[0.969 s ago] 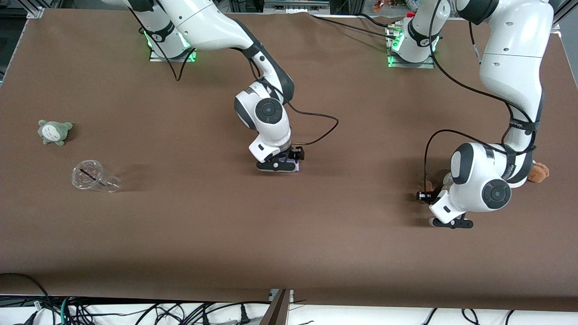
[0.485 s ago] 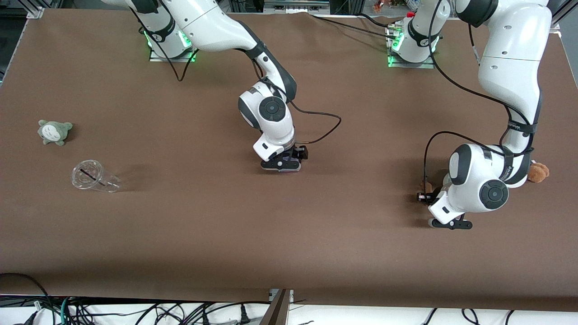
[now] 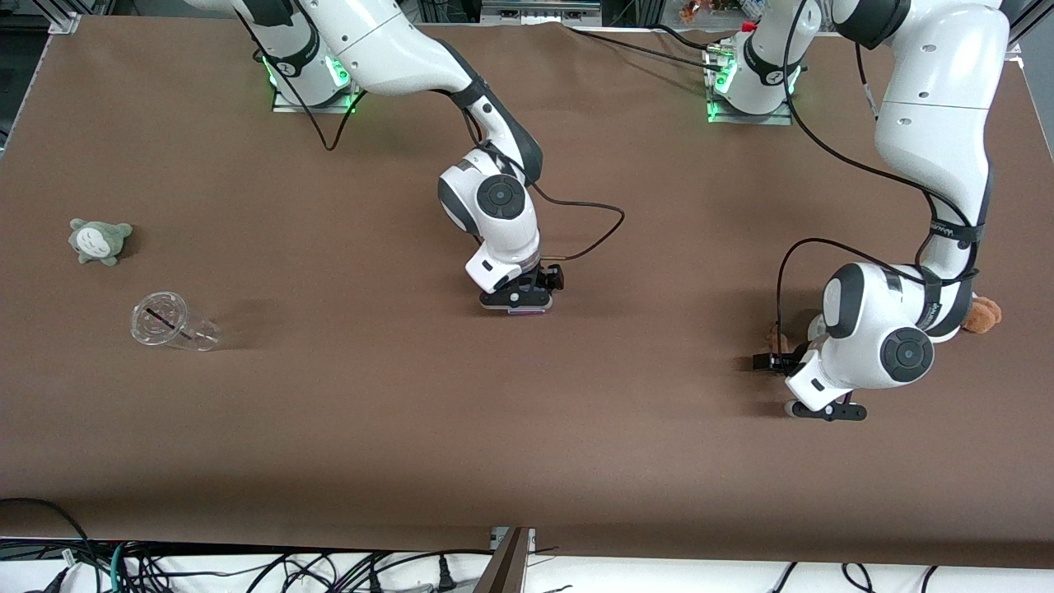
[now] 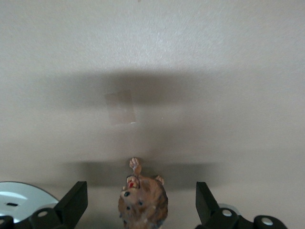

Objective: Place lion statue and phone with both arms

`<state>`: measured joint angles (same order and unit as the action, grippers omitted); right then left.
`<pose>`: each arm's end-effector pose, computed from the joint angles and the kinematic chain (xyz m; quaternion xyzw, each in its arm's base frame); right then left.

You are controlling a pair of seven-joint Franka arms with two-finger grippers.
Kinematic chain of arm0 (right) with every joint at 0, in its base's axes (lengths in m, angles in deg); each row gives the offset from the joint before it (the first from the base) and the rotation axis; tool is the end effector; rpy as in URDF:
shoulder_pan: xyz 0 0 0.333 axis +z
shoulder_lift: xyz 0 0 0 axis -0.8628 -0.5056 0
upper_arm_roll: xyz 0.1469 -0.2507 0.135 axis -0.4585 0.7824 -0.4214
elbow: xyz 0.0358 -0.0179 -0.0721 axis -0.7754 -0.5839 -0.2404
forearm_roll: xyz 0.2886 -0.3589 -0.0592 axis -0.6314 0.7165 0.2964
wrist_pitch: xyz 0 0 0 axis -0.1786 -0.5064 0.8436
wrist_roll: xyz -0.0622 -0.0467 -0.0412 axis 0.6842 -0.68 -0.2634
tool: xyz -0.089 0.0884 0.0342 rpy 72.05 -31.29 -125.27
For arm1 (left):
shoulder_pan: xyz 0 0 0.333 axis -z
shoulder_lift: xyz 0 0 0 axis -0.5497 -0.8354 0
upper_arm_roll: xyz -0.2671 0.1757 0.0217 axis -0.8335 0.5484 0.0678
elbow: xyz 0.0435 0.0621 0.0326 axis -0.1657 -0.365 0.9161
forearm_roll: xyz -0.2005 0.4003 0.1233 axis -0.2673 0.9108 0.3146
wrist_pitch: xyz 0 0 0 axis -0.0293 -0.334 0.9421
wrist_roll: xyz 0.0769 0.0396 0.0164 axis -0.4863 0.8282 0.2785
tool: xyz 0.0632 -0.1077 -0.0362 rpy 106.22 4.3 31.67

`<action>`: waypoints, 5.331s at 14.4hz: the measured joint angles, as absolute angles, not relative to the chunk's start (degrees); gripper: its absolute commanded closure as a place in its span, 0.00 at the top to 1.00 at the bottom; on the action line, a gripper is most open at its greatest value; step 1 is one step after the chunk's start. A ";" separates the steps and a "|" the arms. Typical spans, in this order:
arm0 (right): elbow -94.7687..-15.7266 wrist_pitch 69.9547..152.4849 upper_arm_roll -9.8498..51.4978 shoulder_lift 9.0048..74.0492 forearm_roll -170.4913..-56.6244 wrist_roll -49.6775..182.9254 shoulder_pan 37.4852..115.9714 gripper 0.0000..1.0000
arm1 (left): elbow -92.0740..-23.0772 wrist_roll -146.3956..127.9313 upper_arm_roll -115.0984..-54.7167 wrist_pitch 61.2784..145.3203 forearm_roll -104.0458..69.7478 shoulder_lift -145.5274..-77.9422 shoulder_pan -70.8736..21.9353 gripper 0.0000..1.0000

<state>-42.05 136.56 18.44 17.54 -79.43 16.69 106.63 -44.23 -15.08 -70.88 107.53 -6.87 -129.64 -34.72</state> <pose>0.5625 0.5501 0.1200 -0.9976 0.0163 -0.0495 0.0452 0.7521 -0.0305 0.1394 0.9970 -0.0177 -0.0743 0.0146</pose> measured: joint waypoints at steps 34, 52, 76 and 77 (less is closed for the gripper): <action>-40.63 124.47 20.71 23.30 -78.95 38.25 88.46 0.24 | -47.05 -14.91 -63.68 74.05 -10.63 -86.64 -31.74 1.00; -49.92 118.66 21.58 24.91 -79.22 63.73 65.22 0.24 | -49.93 -14.57 -63.76 77.11 -6.36 -83.33 -30.44 1.00; -25.75 84.69 20.90 35.29 -78.29 65.40 67.27 1.00 | -49.01 -14.56 -63.31 76.89 -6.37 -83.70 -30.81 1.00; -25.34 82.46 20.87 37.34 -78.26 65.40 67.36 1.00 | -49.01 -14.56 -63.31 76.89 -6.37 -83.70 -30.81 1.00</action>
